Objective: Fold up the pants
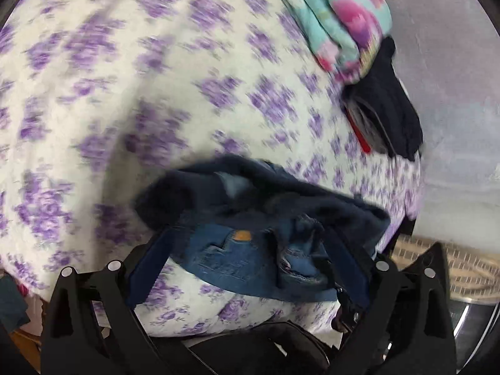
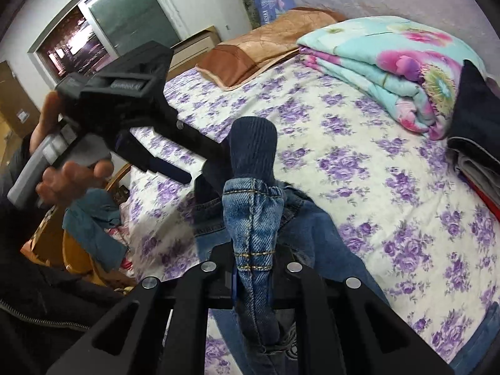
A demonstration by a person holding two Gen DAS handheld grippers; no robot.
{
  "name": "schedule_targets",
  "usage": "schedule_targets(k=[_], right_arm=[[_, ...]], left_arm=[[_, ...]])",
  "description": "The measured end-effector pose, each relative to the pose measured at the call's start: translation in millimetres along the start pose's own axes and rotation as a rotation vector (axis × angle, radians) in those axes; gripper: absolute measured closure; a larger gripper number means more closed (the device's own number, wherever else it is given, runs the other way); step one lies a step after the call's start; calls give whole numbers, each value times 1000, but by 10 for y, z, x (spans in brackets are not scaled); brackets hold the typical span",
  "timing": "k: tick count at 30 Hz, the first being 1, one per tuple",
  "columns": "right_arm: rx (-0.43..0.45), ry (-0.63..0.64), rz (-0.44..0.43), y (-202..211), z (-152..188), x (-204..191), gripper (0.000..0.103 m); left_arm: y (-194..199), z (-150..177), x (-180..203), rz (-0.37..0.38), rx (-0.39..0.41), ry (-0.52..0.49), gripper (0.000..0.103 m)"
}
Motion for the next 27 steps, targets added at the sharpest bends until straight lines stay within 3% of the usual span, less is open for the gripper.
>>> schedule_targets(k=[5,9,13,15,16,18,20,21,24,26,27], right_arm=[[-71,106,-97,-254,69,-436,89],[-203,168,-64,-857,241,-616,85],[-199,64,-89,-1065,260,-476,67],[-184,42,-121,-960,259,-455,65],[-164,16,-137,-836,260,-406,58],[-117,-43,-146,-549,298,-219,51],[-17,-129,-67,-96,407,163,40],[19,-174,-20,62,464,347,40],[100,-449,323,624,919,1370,40],[69,-635,550,839,1313,1992,40],[55,-693,609,884,1460,2176,40]], left_arm=[[116,-84,-200,-13,36,49,9],[-75,-60,-202,-47,-9,34,9],[-245,49,-182,-77,-46,-3,9],[-285,80,-192,-144,-33,-49,9],[-323,88,-229,-191,-33,-64,9],[-337,68,-358,-350,11,-92,9],[-347,60,-444,-465,53,-141,9],[-358,67,-456,-480,56,-153,9],[-403,76,-521,-521,66,-174,7],[-405,71,-542,-520,78,-162,6],[-403,75,-540,-515,81,-149,6]])
Point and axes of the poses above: each gripper's, at about its wrist camera, not at the fingertips, and y roughly against the way its jaws point, x to its right, z to its underside, the point moved 9 cm from there along -y, roughly the way its jaws point, and after that the axes turned 10 degrees about -x, right-handed, at the moved point
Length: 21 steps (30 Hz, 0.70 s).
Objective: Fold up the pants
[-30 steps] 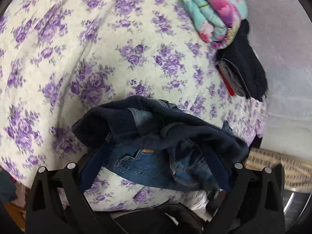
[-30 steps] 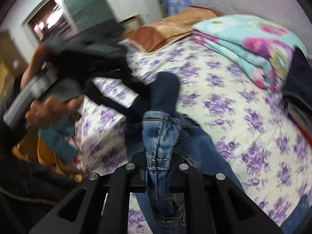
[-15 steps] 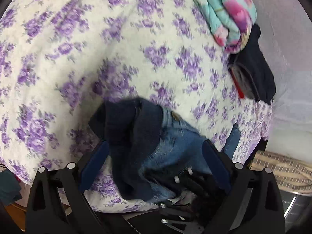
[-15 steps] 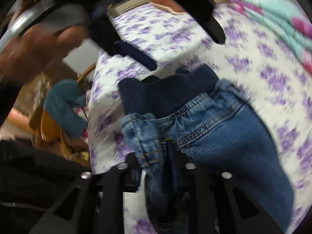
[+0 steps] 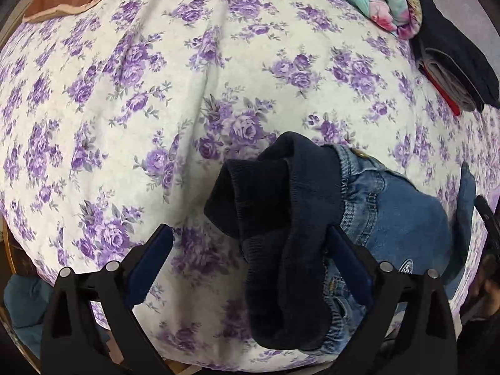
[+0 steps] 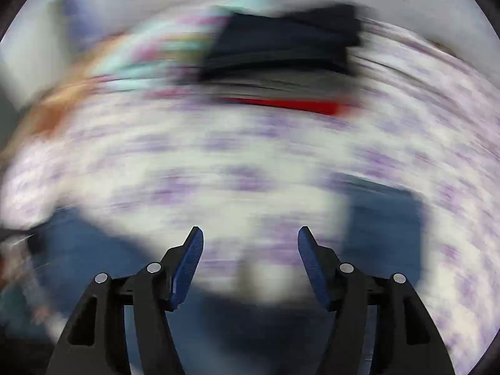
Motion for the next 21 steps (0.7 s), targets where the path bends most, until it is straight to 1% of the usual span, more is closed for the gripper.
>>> schedule_targets(k=[2,3,4,5,6,7,9,10,11,12,14,15,17,19,20,21], right_arm=[[-53,-73,114,-212,-5,342,40],[-75,-62,145,-293,1,380,40],[-115,-33,212,-412,8,413,39],[-163,-33,279,-544,16,489,39],[-191,-57,274,-653,1,516,39],[-212,-103,230,-750,12,568,40],[-200,-183,163,-783,28,706,55],[-192,-210,141,-749,17,758,81],[-176,-244,107,-675,12,827,93],[-128,-293,59,-510,11,933,93],[-12,-345,-37,-121,37,1098,93],[27,-361,-66,53,95,1149,93],[133,-404,-140,561,328,1369,93],[228,-441,-213,997,590,1548,93],[259,-464,-241,1168,761,1643,93],[270,-485,-250,1262,903,1697,93]], left_arm=[[44,29,18,4,11,5,7],[83,56,26,-6,21,0,7],[88,86,76,-13,32,-9,7],[152,130,117,-14,51,-31,7],[206,175,176,-7,64,-49,7],[255,227,234,6,76,-73,7],[273,353,347,35,76,-120,7],[240,414,391,41,62,-144,7],[147,486,438,25,37,-177,7],[43,521,443,-16,14,-193,7],[-175,555,364,-113,-25,-197,7],[-221,548,348,-126,-25,-191,7],[-296,542,322,-109,-33,-168,6],[-332,512,283,-73,-54,-135,5],[-345,494,261,-60,-68,-124,5],[-352,481,243,-54,-75,-118,5]])
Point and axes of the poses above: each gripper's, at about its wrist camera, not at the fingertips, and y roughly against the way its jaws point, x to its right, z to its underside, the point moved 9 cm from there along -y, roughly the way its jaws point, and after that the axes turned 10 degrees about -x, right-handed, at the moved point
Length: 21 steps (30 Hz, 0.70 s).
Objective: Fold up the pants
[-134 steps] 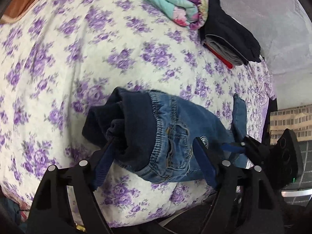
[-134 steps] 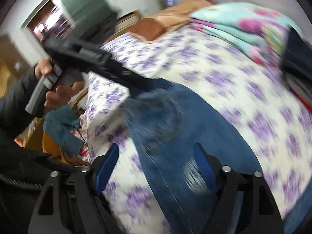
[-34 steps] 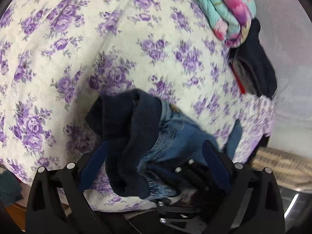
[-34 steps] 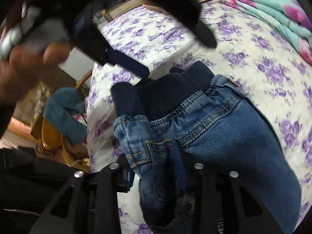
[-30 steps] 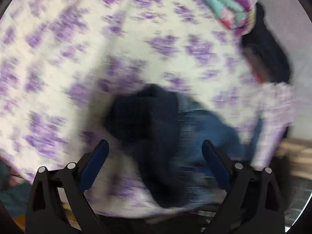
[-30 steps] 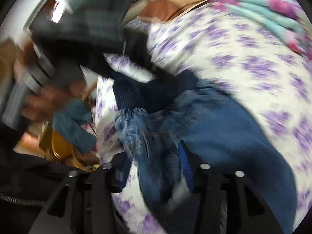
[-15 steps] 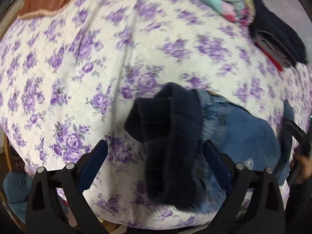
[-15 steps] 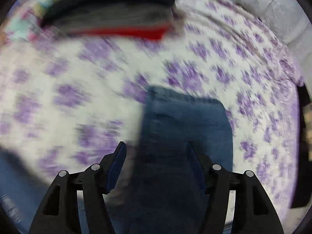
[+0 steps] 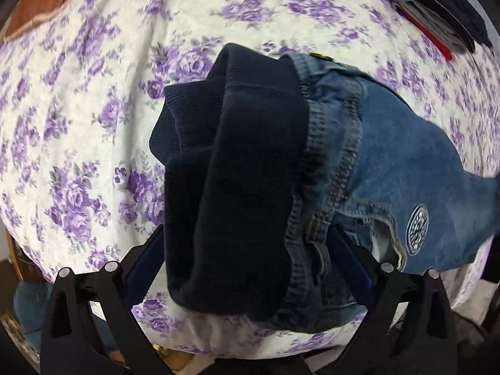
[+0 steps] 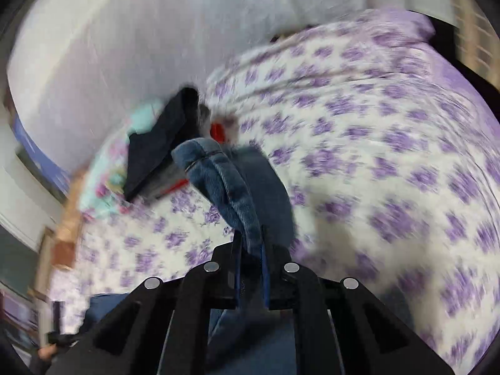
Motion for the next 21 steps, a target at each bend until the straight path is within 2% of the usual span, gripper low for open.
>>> schedule_targets(k=[2,3,6,8,9,11,12,13,14,16,18,20,21], right_arm=[[-9,-59,19,197,280,288,93],[-40,-98,50,206,482,494,93],[-171,-270,72,-53,1086,1050,92],[-245,-338,112,-262,1411,1316,81],[-254,-369,114,-330,1521,1423,80],[-228,-398,90,-327,1521,1438,73],[-214,-383,109,-275,1481,1418,68],[-203,-351,134,-207,1429,1392,55],[-196,-337,149,-152,1395,1384,52],[-166,-312,193,-7,1290,1414,51],[-125,-290,252,107,1178,1478,51],[-119,-293,305,89,1123,1576,50],[-139,-299,398,83,1126,1662,50]], left_arm=[[-7,-29,-33,-6,-4,-8,4],[-8,-39,-40,-13,-5,-14,4],[-11,-95,-27,-37,-8,-33,4],[-27,-165,40,-47,-9,-34,4],[-25,-180,38,-50,-10,-35,4],[-3,-206,51,-63,-2,-41,4],[23,-212,58,-70,7,-45,4],[78,-280,185,-76,13,-46,4],[102,-289,188,-83,22,-50,4],[145,-280,170,-87,37,-44,4],[190,-243,139,-62,44,-9,4],[214,-196,97,-33,48,19,5],[220,-185,88,-21,51,33,5]])
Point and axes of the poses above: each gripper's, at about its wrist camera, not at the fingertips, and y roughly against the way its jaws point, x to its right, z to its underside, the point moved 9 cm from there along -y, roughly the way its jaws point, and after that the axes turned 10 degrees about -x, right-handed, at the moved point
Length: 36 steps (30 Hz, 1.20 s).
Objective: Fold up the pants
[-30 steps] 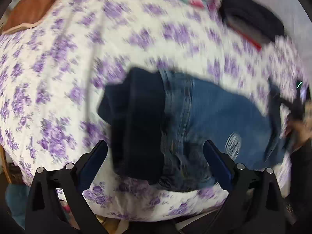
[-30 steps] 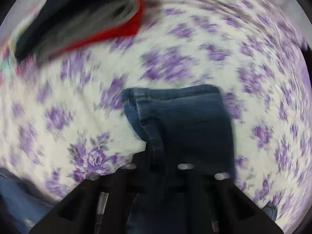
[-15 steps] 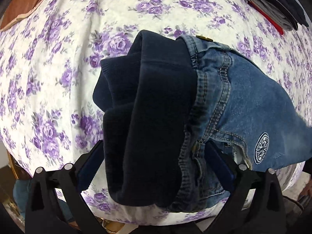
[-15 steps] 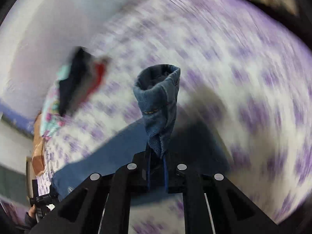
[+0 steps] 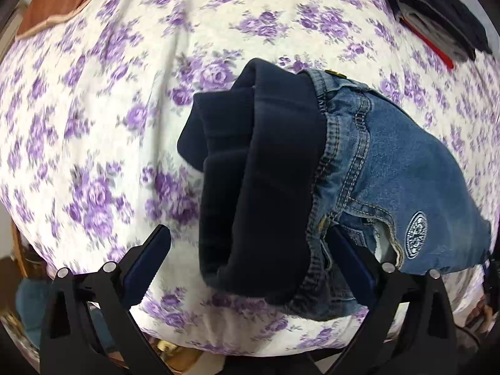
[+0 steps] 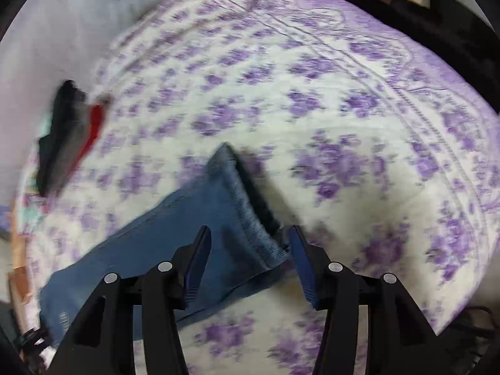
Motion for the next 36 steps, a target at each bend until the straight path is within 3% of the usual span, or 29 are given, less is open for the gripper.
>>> schedule_targets(k=[2,3,5,7,11,16,17,18,19,20,23,26,27,29,32,34,36], right_arm=[[70,20,137,122,-80,67,50],[115,47,158,186,-124,-1,49],[186,134,147,327,-202,-235,34],[200,236,72,374,-218,-569,31],[28,410,-189,126,46,-1279,31],[-117,498,-228,-276,375,-1662,31],[-136,506,-250,-316,413,-1720,31],[-140,517,-260,-298,463,-1760,31],[-143,533,-273,-301,489,-1833,31],[-152,565,-295,-295,524,-1920,31],[-194,652,-363,-238,697,-2158,31],[-258,735,-391,-243,916,-2306,30],[-262,743,-388,-247,950,-2338,30],[-276,749,-412,-208,982,-2361,30],[-283,785,-420,-154,1020,-2383,27],[-322,809,-353,-298,1081,-2341,21],[-406,861,-229,-590,1221,-2226,20]], left_arm=[[30,26,-23,14,5,24,5],[56,41,-29,32,10,43,5],[99,75,-35,65,9,68,5],[114,135,-33,101,-3,82,5],[112,298,8,154,-18,90,5],[27,474,176,272,-37,141,7],[23,484,202,276,-26,143,18],[17,455,257,283,-9,136,45],[-14,415,320,293,-5,123,57],[-63,373,344,276,-7,131,68],[-126,277,329,267,16,182,81],[-99,222,363,246,60,173,88],[-15,202,352,208,99,148,89],[225,167,250,180,161,125,90],[478,135,127,192,186,92,90],[365,106,43,132,165,75,85],[-2,78,-32,49,112,57,72]])
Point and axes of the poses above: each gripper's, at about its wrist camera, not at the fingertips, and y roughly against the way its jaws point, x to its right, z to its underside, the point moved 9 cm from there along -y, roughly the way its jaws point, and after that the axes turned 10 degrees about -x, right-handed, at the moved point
